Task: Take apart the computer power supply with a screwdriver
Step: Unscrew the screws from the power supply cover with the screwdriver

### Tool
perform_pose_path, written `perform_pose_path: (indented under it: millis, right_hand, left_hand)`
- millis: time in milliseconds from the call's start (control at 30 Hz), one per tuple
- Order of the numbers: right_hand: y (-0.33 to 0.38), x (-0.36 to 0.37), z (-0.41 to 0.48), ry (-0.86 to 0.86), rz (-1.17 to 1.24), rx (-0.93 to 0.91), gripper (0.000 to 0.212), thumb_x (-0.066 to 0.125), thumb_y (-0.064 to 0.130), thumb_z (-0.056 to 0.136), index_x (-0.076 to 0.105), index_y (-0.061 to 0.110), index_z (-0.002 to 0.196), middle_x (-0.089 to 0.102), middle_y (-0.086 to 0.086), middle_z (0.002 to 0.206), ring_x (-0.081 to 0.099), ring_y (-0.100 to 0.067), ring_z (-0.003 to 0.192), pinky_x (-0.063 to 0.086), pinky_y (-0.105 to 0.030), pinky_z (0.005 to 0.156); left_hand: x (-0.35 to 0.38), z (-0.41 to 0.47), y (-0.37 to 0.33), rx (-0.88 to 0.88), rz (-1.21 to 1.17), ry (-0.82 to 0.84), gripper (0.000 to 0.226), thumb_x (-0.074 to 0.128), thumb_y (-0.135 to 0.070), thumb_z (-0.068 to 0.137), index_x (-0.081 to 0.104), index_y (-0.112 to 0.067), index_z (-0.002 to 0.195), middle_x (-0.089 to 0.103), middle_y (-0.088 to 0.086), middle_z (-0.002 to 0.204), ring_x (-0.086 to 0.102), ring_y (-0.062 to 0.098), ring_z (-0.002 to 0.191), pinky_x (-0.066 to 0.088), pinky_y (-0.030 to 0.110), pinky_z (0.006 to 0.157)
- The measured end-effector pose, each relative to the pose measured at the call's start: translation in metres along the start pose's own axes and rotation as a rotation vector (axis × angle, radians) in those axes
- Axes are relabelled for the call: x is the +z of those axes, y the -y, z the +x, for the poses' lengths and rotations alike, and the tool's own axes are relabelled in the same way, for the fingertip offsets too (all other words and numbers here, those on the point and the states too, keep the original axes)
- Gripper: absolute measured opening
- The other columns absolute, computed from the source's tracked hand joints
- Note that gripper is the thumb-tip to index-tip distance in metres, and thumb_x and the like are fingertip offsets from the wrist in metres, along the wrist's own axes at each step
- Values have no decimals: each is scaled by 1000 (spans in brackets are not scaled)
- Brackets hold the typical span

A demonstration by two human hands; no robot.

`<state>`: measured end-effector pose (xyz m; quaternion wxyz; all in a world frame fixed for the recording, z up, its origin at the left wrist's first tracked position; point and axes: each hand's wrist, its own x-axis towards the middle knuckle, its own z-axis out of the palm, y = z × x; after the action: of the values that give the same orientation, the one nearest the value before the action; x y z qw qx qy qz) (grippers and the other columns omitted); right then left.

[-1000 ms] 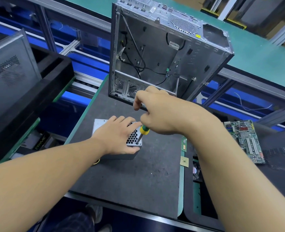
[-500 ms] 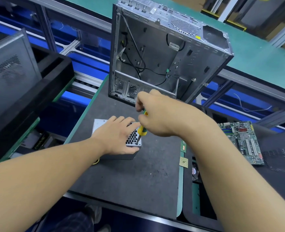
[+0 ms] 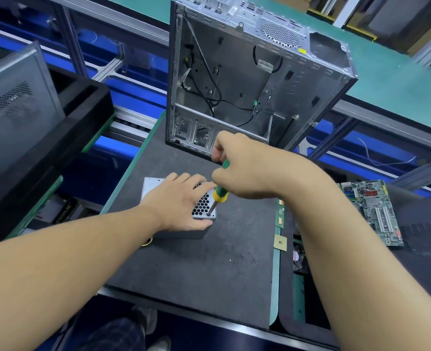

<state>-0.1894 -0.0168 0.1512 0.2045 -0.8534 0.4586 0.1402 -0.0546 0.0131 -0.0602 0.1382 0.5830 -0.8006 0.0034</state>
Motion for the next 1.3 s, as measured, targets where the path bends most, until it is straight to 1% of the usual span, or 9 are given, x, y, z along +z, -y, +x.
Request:
perform_pose_path:
  millis: [167,400,533,667,767,867,967,1167,1300]
  right_hand:
    - [6,4,-1,1,53,141,45,29,60,98,36,16,107,56,-6,91,63,-24,58,42,-35,56]
    - [0,2,-3,-1,-63,-1,9,38,21,98,41,20,107,41,-3,104,49,-21,78,37,-36,64]
    - [-3,-1,-7,64,-52,-12,20,49,27,92,42,28,111,37,1,116,43,-22,96,38,-37,76]
    - [0,3,-2,-20,-9,128,40,38,54,98,33,18,116,40,-3,117,51,-26,68,44,-38,72]
    - [0,6,2,-89,-22,63,27,32,41,104,36,14,110,55,-7,98,50,-22,60,35,-33,55]
    - [-1,4,0,-52,-49,-1,17,38,23,100,40,18,115,44,-5,112,51,-25,80,38,-36,64]
    - [-2,2,-2,21,-49,-2,24,44,26,94,40,26,118,37,0,118,45,-23,96,40,-39,76]
    - [-7,10,3,-175,-61,71,35,35,50,101,44,17,108,57,-3,87,56,-25,76,35,-32,55]
    - [-9,9,1,-109,-2,-4,24,44,25,96,42,21,120,47,0,112,52,-26,90,43,-37,73]
  left_hand:
    - [-2,1,1,-23,6,68,74,43,-75,75,53,-26,129,56,-3,116,55,25,100,43,39,84]
    - [0,0,-3,74,-7,-191,58,51,-69,69,41,-26,106,57,2,90,56,27,72,49,38,66]
    - [-1,0,-3,69,-13,-192,52,51,-69,68,38,-30,101,54,0,86,54,26,70,49,36,65]
    - [1,0,0,50,-3,-69,66,57,-69,73,51,-23,119,59,1,105,57,25,91,47,39,79]
    - [1,0,0,92,-29,-123,62,67,-63,71,47,-23,114,56,-1,109,55,22,99,46,37,88]
    - [-2,0,-1,162,-35,-190,56,68,-61,69,47,-23,104,49,-3,112,48,18,106,41,38,95]
    - [-5,-1,-1,168,-22,-153,52,65,-64,70,53,-22,98,46,-6,112,44,16,110,37,39,96]
    - [-10,-6,2,155,-79,-53,19,50,-46,89,54,-28,90,46,-12,92,44,16,88,34,33,82]
    - [-13,-8,3,173,-169,3,5,52,-33,92,55,-29,90,49,-18,92,44,10,89,35,32,83]
